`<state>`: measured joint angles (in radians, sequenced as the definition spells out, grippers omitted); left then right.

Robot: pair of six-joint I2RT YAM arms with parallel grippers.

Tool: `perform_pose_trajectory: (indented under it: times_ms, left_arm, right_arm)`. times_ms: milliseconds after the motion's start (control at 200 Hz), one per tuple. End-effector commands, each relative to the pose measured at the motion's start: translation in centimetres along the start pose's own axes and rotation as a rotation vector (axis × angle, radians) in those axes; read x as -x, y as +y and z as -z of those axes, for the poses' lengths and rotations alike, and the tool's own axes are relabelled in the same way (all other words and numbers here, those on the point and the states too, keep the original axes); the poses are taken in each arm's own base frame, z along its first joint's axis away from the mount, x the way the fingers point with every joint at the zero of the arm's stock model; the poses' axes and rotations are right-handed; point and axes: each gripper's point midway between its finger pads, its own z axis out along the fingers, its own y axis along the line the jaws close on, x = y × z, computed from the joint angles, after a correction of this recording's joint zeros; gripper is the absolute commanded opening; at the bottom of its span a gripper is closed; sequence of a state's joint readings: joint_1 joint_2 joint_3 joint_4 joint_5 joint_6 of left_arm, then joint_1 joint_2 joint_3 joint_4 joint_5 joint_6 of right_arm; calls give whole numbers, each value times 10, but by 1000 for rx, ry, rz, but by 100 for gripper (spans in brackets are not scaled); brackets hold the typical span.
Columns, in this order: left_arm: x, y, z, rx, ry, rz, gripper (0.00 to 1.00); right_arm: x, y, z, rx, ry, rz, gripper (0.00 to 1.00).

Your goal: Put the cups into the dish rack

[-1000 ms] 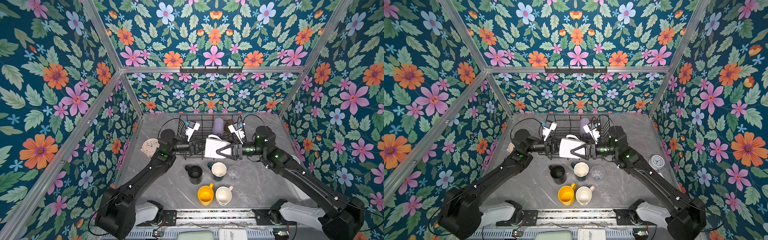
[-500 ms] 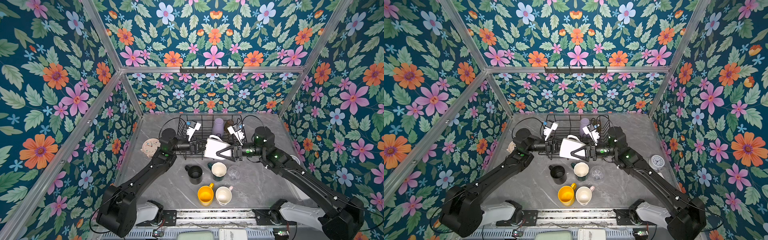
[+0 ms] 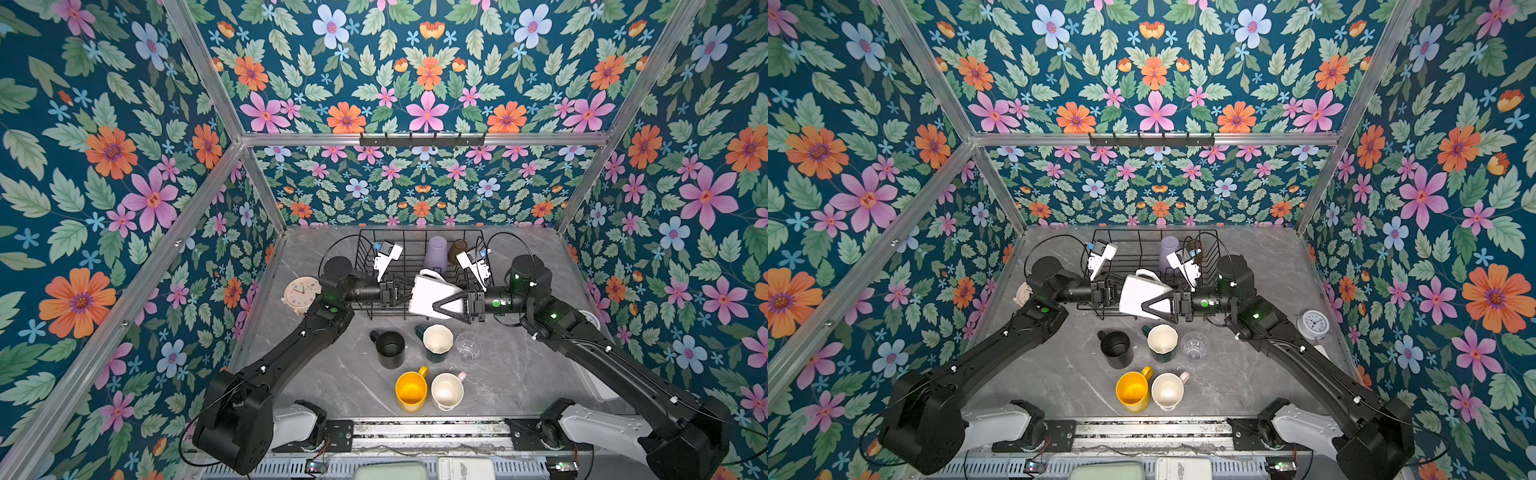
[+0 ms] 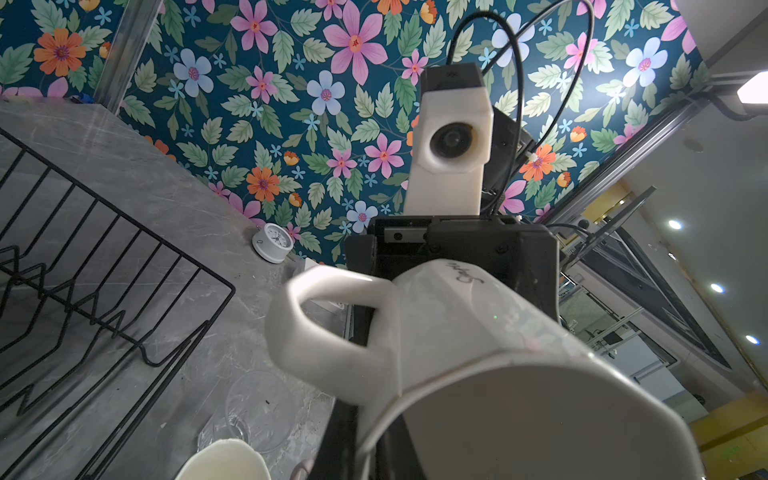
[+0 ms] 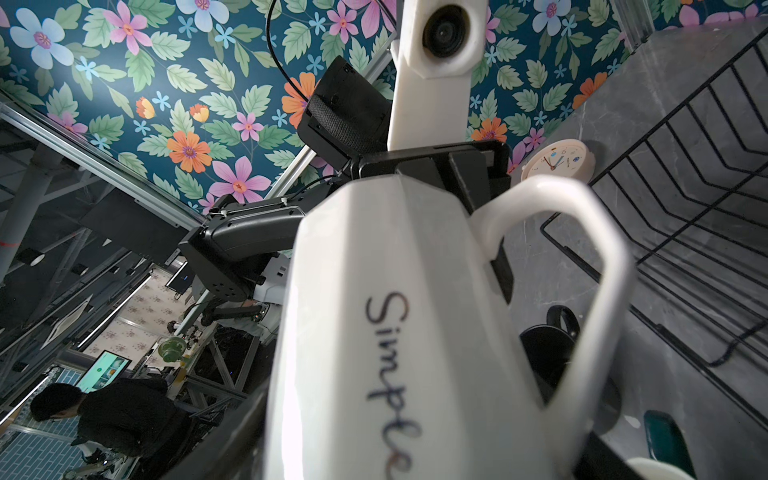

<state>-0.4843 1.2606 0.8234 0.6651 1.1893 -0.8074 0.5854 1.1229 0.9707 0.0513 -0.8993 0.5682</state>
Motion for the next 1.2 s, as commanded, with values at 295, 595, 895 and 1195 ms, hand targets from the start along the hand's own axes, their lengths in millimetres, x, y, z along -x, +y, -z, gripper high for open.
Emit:
perform_pose_trajectory:
  times_ms: [295, 595, 895, 1195]
  left_arm:
    - [20, -10, 1, -7, -61, -49, 28]
    - [21, -8, 2, 1, -67, -50, 41]
    - [22, 0, 5, 34, -76, -39, 47]
    - [26, 15, 9, 97, -94, -19, 51]
  right_arm:
    - [-1, -28, 3, -148, -31, -48, 0]
    - [1, -30, 6, -160, -51, -51, 0]
    - [6, -31, 12, -176, -74, -65, 0]
    - [9, -33, 18, -197, -93, -78, 0]
